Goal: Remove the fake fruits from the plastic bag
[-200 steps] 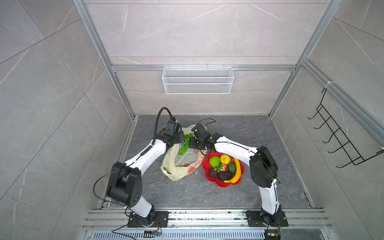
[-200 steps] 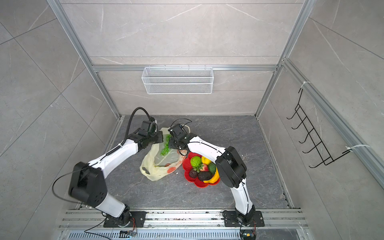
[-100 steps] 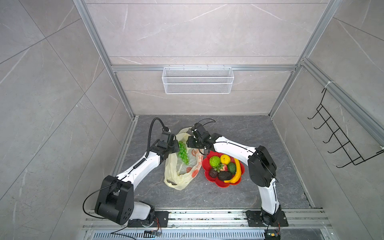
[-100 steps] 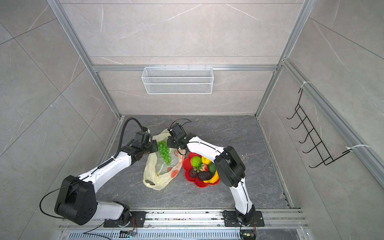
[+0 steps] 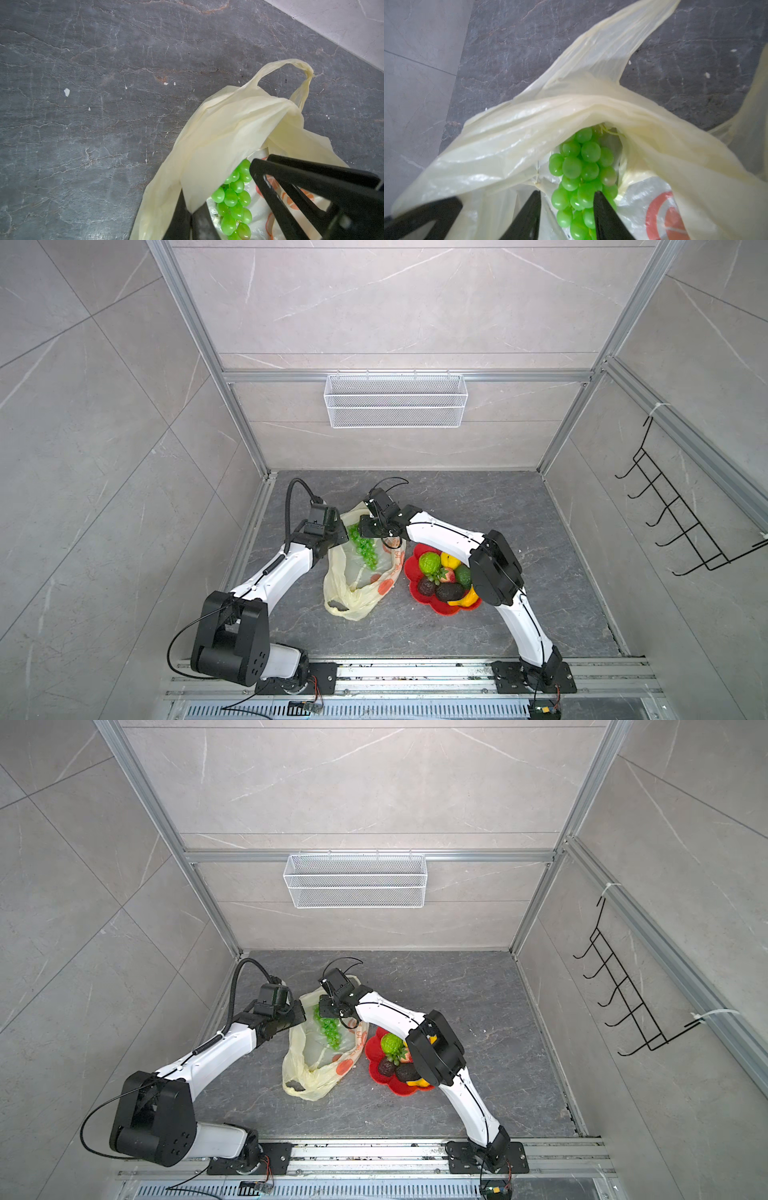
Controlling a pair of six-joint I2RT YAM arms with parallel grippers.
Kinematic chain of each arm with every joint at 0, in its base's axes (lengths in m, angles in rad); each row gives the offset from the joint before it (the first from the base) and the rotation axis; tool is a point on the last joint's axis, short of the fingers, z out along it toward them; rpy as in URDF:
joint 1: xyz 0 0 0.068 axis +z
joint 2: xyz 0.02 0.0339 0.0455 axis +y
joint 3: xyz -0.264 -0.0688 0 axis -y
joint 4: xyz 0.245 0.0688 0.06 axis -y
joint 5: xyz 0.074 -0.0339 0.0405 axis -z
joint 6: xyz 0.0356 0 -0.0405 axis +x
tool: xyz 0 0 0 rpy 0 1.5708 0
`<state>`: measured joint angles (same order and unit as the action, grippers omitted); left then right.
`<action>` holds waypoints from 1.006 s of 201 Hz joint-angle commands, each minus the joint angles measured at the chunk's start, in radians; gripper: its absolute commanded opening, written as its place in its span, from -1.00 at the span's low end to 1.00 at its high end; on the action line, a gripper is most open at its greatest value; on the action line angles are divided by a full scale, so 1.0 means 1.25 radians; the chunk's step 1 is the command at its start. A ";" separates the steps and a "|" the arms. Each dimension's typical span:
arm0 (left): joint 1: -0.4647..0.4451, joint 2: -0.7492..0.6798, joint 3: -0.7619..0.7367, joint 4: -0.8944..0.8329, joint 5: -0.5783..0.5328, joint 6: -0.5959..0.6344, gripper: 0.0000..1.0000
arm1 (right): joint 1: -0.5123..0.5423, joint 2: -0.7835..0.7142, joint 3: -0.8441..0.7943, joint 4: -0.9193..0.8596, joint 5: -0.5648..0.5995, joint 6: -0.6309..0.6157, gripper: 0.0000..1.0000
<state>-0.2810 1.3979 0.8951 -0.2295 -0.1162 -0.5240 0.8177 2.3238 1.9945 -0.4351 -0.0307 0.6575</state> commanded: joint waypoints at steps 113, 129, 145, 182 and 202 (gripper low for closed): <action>0.001 -0.010 -0.008 0.020 0.033 -0.013 -1.00 | -0.053 0.213 0.294 -0.148 -0.052 0.027 -0.41; 0.001 -0.012 -0.008 0.020 0.035 -0.013 -1.00 | -0.056 0.227 0.315 -0.159 -0.050 0.025 -0.42; 0.001 -0.010 -0.009 0.020 0.037 -0.014 -1.00 | -0.059 0.239 0.334 -0.165 -0.053 0.024 -0.43; 0.001 -0.007 -0.009 0.020 0.037 -0.014 -1.00 | -0.062 0.263 0.366 -0.168 -0.059 0.015 -0.43; 0.001 -0.007 -0.009 0.020 0.038 -0.013 -1.00 | -0.062 0.272 0.373 -0.164 -0.062 0.014 -0.32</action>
<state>-0.2810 1.3979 0.8883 -0.2230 -0.0753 -0.5243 0.7452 2.6312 2.4222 -0.6147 -0.0967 0.6926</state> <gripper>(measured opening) 0.043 0.314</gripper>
